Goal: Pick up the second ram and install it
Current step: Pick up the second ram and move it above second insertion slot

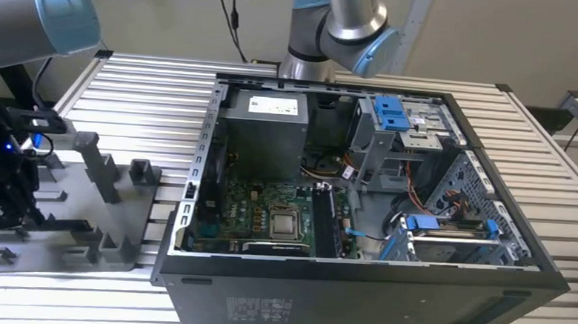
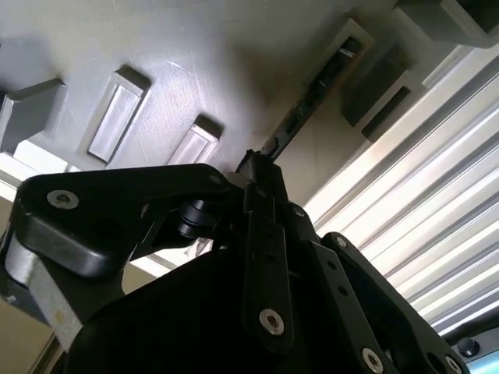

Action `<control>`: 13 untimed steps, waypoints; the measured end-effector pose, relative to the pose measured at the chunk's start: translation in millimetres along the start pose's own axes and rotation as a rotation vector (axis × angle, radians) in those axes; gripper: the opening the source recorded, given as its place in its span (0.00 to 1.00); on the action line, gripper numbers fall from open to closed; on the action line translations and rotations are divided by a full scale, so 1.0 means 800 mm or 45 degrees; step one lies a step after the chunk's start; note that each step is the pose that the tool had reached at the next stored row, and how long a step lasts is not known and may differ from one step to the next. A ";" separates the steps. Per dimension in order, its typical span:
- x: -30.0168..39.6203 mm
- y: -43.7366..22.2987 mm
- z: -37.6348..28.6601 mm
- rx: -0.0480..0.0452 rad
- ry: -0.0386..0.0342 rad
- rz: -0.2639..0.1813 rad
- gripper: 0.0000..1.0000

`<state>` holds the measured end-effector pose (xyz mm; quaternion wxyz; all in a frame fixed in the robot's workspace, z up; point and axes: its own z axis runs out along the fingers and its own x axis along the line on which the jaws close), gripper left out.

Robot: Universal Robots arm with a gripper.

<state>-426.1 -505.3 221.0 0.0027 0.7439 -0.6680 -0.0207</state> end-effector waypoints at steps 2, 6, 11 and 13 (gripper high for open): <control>-0.0001 0.0002 -0.0050 0.000 0.0000 0.000 0.13; -0.0004 0.0004 -0.0132 0.000 0.0000 0.000 0.13; -0.0006 0.0008 -0.0223 0.000 0.0001 0.000 0.13; -0.0007 0.0008 -0.0249 0.000 -0.0001 0.000 0.13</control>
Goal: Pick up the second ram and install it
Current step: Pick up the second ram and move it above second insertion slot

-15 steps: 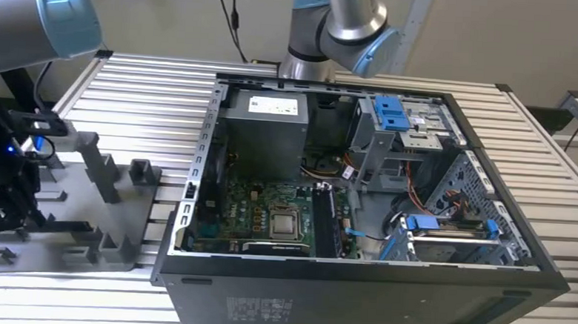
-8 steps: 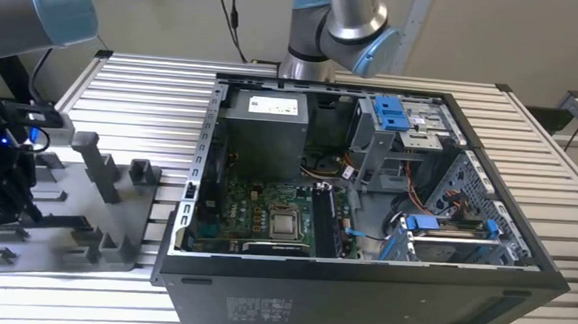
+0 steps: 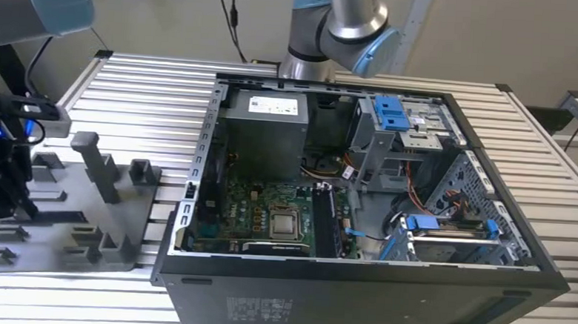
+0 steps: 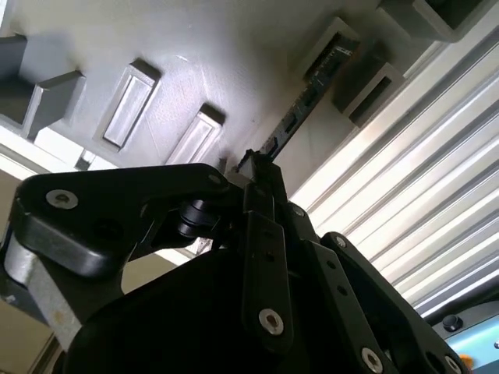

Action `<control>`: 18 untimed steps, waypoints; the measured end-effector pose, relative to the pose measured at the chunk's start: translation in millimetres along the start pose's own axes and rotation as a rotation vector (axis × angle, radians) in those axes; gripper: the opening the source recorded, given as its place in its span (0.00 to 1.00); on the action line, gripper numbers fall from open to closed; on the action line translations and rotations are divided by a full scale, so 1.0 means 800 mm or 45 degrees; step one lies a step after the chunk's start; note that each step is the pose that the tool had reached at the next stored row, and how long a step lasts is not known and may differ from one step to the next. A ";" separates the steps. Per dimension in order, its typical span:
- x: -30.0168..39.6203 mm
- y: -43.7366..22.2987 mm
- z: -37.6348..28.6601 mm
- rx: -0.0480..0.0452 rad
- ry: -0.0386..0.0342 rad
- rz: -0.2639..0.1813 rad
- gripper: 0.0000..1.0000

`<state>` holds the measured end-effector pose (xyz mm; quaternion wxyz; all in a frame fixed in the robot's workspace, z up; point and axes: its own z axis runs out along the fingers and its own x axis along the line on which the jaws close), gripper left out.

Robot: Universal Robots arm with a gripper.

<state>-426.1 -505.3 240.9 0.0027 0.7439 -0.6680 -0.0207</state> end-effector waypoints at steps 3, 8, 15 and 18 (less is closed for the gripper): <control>-0.0001 0.0002 -0.0047 0.000 0.0001 0.000 0.13; -0.0003 0.0004 -0.0151 0.000 0.0001 0.000 0.13; -0.0008 0.0009 -0.0291 0.000 0.0001 0.000 0.13; -0.0010 0.0011 -0.0357 0.000 0.0000 0.000 0.13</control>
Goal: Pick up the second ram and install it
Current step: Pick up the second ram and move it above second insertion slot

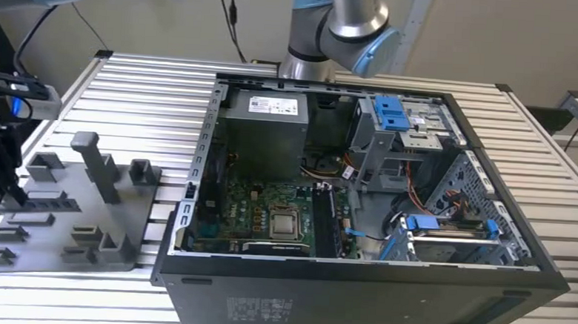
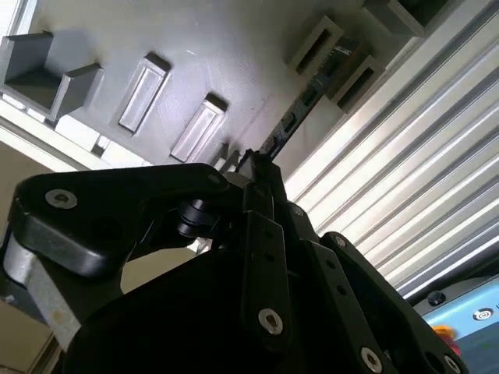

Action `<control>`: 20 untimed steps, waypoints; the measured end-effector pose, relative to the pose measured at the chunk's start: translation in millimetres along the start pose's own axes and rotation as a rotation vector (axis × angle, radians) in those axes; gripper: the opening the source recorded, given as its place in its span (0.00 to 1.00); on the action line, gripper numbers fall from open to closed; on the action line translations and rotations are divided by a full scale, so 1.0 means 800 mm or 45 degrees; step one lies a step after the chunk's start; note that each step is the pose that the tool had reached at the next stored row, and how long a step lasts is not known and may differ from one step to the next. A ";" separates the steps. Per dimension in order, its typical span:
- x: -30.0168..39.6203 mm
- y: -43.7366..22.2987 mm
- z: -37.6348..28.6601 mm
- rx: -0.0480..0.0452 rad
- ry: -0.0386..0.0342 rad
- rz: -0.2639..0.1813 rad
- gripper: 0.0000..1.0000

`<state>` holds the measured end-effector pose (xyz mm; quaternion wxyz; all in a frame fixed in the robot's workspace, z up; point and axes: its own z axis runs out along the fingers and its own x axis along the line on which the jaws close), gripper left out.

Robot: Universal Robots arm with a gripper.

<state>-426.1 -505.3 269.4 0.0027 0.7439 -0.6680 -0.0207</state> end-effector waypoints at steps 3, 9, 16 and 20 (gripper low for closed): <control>-0.0002 0.0002 -0.0058 0.000 0.0001 0.000 0.13; -0.0005 0.0006 -0.0174 0.000 0.0000 0.000 0.13; -0.0009 0.0011 -0.0354 0.000 0.0001 0.000 0.13; -0.0012 0.0015 -0.0461 0.000 0.0000 0.000 0.13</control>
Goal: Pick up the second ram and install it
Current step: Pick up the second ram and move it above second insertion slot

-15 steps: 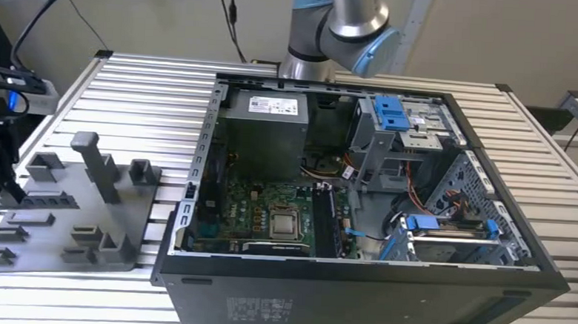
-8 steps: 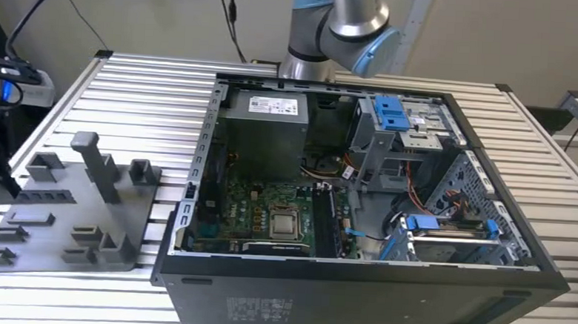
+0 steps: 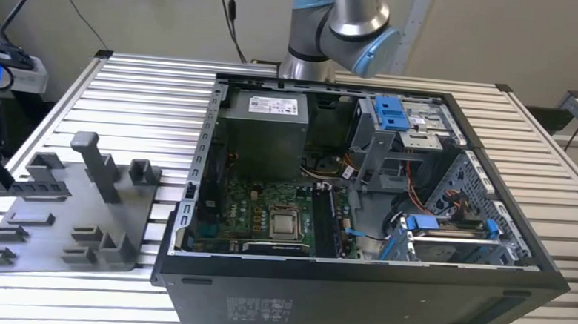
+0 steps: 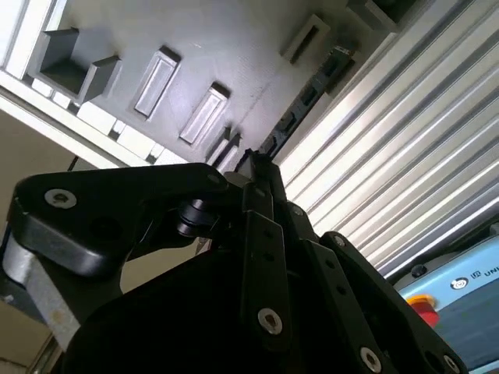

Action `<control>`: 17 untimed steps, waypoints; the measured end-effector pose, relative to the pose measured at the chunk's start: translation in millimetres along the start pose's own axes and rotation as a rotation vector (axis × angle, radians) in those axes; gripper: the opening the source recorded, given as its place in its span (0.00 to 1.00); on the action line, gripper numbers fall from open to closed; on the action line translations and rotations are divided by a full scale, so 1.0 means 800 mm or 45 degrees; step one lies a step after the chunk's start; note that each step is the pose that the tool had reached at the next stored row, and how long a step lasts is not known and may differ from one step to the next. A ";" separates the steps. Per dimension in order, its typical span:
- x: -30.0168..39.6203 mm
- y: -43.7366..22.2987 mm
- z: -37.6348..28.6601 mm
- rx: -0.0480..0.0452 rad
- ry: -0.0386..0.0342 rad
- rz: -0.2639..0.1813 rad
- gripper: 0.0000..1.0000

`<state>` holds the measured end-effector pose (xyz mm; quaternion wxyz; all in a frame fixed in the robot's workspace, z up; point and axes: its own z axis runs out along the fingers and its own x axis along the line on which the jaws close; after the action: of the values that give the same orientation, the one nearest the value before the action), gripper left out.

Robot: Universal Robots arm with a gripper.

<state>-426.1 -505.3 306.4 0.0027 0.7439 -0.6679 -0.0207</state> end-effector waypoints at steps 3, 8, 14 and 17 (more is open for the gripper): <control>-0.0002 0.0002 -0.0069 0.000 0.0000 0.000 0.13; -0.0005 0.0006 -0.0175 0.000 -0.0001 0.000 0.13; -0.0008 0.0009 -0.0293 0.000 0.0000 0.000 0.13; -0.0011 0.0012 -0.0378 0.000 0.0000 0.000 0.13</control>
<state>-426.1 -505.3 336.6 0.0027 0.7439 -0.6680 -0.0207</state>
